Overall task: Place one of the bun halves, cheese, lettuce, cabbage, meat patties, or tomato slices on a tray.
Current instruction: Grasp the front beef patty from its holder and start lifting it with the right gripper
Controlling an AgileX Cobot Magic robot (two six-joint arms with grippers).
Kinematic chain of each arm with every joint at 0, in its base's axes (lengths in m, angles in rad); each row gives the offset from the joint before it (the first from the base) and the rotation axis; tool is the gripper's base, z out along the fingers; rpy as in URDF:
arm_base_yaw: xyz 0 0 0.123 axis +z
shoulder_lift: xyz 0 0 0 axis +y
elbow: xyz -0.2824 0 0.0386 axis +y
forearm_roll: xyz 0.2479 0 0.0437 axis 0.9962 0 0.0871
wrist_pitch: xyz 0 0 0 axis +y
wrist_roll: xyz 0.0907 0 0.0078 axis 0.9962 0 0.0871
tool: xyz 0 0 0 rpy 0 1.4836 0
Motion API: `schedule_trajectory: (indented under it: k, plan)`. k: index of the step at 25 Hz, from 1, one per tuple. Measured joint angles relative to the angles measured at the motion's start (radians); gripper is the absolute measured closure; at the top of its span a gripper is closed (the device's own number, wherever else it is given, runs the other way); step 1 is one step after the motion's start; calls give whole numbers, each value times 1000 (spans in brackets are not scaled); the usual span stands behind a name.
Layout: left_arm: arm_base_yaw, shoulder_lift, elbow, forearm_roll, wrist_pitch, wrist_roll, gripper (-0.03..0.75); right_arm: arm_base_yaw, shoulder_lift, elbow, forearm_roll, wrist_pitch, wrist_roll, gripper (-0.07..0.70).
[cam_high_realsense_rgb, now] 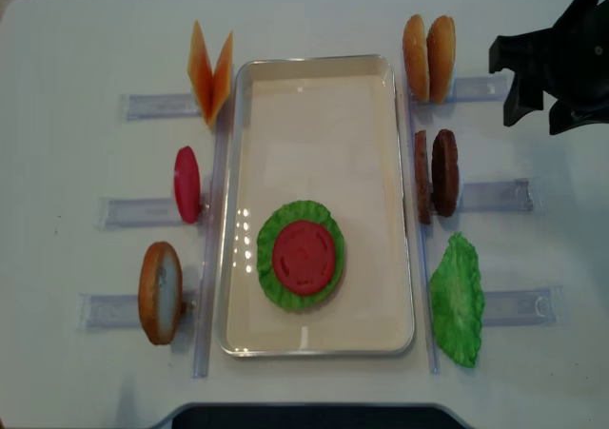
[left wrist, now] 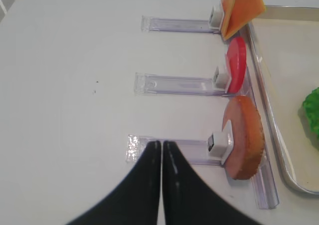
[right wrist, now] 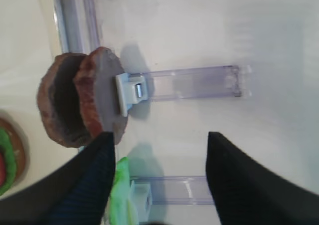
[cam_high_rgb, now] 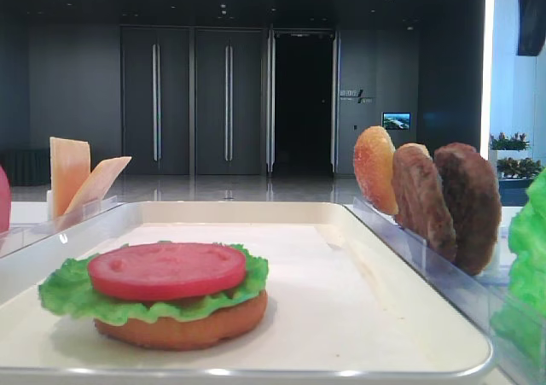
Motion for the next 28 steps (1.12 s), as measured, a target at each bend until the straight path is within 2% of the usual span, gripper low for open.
schedule_trajectory:
  k: [7, 14, 21, 28]
  plan:
    - [0, 0, 0, 0, 0, 0, 715, 162, 0, 0, -1, -72, 101, 214]
    - [0, 0, 0, 0, 0, 0, 715, 286, 0, 0, -1, -124, 173, 214]
    - [0, 0, 0, 0, 0, 0, 715, 357, 32, 0, -5, -139, 199, 214]
    - [0, 0, 0, 0, 0, 0, 715, 381, 120, 0, -52, -155, 214, 214]
